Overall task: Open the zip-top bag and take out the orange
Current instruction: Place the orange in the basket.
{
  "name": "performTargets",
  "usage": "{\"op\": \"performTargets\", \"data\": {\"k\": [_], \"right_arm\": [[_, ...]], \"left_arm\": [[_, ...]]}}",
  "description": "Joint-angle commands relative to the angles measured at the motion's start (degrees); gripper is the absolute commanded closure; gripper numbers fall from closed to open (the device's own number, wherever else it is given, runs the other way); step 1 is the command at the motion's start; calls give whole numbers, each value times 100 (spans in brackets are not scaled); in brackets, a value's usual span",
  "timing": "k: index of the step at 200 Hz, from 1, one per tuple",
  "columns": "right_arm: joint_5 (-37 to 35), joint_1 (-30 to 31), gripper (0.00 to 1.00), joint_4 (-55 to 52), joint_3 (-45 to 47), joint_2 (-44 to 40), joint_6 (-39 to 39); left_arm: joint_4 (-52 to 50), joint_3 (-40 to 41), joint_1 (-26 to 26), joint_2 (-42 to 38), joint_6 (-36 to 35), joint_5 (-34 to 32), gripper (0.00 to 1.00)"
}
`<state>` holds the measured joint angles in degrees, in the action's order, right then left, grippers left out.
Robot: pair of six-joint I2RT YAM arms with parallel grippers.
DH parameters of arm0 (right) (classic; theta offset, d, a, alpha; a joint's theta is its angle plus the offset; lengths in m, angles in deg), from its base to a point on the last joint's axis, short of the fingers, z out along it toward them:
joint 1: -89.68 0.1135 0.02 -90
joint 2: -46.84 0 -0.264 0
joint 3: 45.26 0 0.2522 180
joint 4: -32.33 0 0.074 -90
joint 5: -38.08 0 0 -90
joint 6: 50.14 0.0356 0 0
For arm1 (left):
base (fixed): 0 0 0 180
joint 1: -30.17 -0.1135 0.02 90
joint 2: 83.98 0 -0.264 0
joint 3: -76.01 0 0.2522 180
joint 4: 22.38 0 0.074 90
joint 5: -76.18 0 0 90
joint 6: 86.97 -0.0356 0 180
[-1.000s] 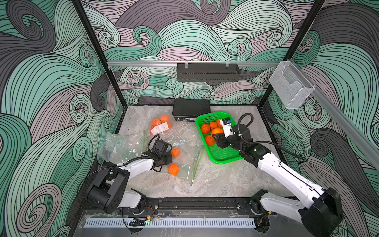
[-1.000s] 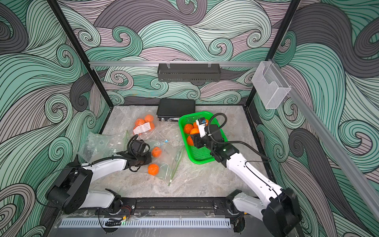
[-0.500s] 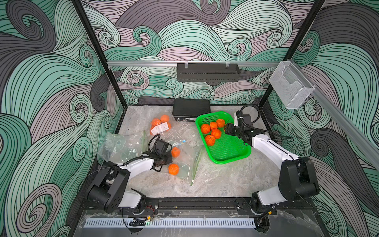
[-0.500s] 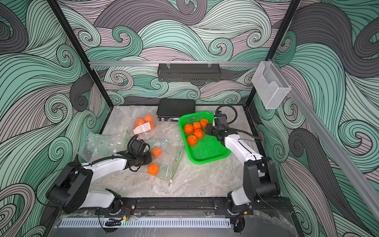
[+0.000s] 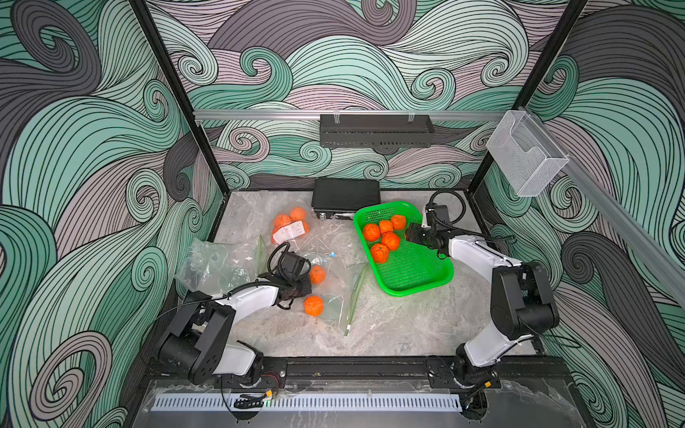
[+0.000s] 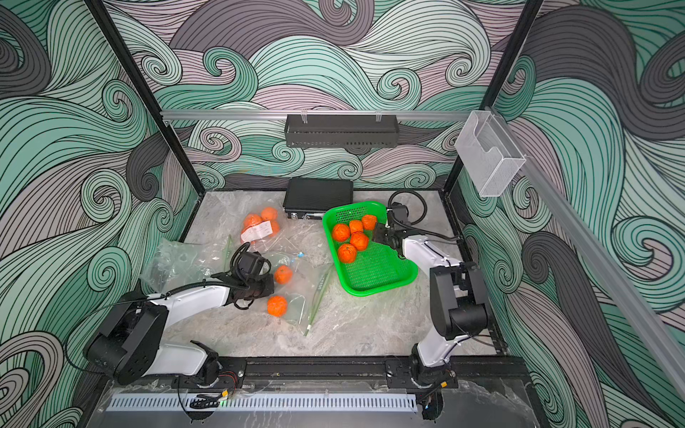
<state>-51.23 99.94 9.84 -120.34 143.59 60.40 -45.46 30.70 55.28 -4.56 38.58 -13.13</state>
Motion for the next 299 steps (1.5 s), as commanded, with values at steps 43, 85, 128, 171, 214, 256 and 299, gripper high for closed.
{"op": "performTargets", "data": {"k": [43,85,128,171,214,256,299], "right_arm": [[164,-53,32,83,-490,737,248],[238,-55,28,47,-609,1037,257],[252,-58,20,1,-603,1010,206],[206,-55,17,-153,-519,468,150],[566,59,28,-349,18,-952,-67],[1176,1345,49,-295,1121,-2703,-738],[1156,2981,73,-67,2271,-3642,-1076]], "left_arm": [[-421,-42,21,171,-74,3,100],[-422,-44,21,171,-70,1,100],[-422,-44,26,168,-75,7,100],[-421,-44,21,171,-74,1,100],[-430,-52,28,171,-72,1,100],[-430,-44,29,171,-75,1,100],[-438,-56,23,171,-74,-5,100]]}}
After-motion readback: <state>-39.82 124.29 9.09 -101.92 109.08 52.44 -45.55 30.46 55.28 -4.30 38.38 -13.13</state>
